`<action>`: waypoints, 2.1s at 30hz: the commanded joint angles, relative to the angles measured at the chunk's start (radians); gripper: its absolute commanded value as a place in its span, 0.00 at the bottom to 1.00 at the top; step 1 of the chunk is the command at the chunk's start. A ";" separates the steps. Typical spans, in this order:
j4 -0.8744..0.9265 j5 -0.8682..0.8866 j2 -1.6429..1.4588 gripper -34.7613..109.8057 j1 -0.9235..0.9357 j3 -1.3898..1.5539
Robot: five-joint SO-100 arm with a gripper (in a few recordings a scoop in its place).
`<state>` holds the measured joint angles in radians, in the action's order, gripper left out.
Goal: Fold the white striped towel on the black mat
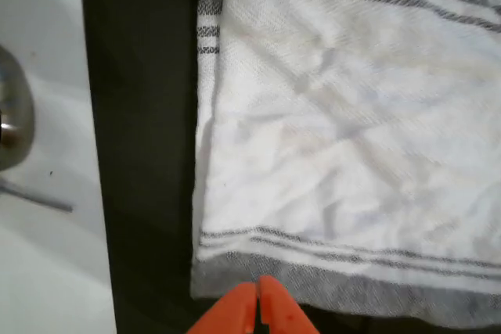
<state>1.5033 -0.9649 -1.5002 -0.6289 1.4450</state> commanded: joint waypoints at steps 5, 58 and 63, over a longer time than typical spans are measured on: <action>0.006 0.002 0.190 0.31 0.044 -0.181; 0.140 0.067 0.434 0.24 -0.043 -0.641; 0.206 0.025 0.321 0.24 0.025 -0.624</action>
<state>1.6797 -0.9127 -1.0569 -0.6243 0.8345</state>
